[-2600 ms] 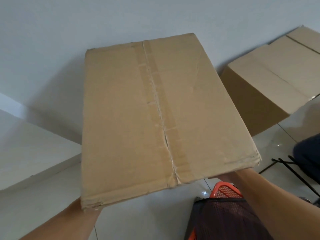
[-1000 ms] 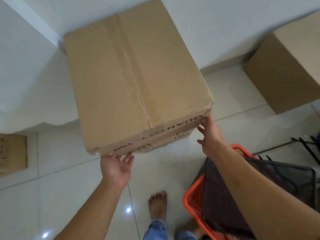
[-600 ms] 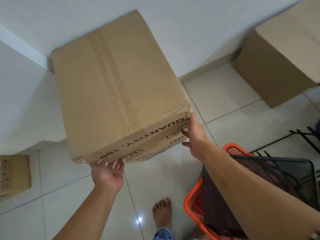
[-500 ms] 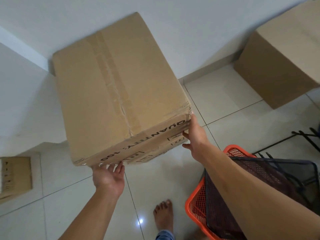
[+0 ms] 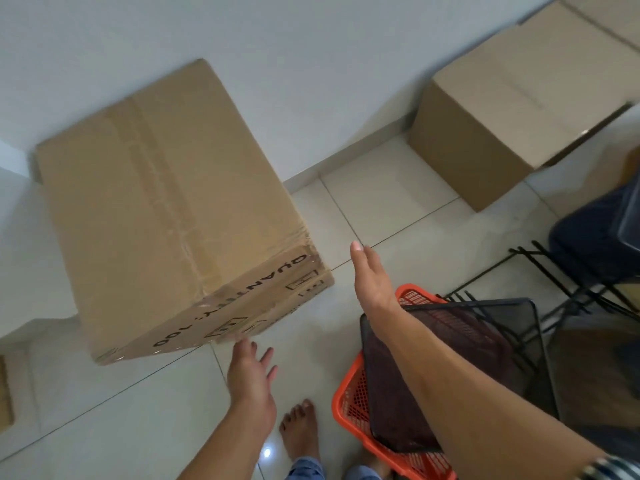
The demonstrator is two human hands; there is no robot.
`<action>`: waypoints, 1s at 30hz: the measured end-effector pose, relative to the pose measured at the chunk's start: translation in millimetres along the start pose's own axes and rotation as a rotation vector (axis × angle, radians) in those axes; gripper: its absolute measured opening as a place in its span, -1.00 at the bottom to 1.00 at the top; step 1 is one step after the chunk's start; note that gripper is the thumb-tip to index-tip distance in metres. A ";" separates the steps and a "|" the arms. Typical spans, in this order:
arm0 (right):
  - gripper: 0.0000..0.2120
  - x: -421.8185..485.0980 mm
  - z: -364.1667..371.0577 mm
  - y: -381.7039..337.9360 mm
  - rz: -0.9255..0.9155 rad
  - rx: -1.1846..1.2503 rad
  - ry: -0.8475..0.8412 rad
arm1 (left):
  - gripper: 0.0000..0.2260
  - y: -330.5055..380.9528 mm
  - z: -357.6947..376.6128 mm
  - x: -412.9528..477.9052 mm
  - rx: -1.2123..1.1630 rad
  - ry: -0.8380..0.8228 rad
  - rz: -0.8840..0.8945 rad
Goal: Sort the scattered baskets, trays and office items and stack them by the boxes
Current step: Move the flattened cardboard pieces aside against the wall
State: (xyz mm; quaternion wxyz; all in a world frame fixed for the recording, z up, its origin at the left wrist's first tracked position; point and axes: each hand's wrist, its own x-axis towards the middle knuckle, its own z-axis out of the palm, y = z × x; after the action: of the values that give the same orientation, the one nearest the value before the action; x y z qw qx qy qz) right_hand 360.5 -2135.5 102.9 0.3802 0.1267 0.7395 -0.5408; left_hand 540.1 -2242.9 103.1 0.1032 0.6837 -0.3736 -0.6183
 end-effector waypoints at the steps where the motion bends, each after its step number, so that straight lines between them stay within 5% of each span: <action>1: -0.29 -3.7 -10.0 0.3 -0.011 -0.023 0.030 | -0.57 -3.3 14.1 -12.6 0.110 -0.070 0.048; 11: -0.23 -35.8 -116.7 3.3 -0.025 -0.160 0.220 | -0.49 19.5 138.0 -104.2 0.838 -0.442 0.524; 30: -0.18 53.0 -274.8 -61.0 -0.045 -0.112 0.438 | -0.43 56.3 366.7 -156.2 1.197 -0.649 0.755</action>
State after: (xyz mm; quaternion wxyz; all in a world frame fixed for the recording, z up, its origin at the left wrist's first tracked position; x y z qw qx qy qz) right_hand 171.1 -1924.4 143.3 0.2049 0.2033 0.8359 -0.4669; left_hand 187.0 -2064.9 178.7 -0.1945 0.2342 -0.8629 -0.4034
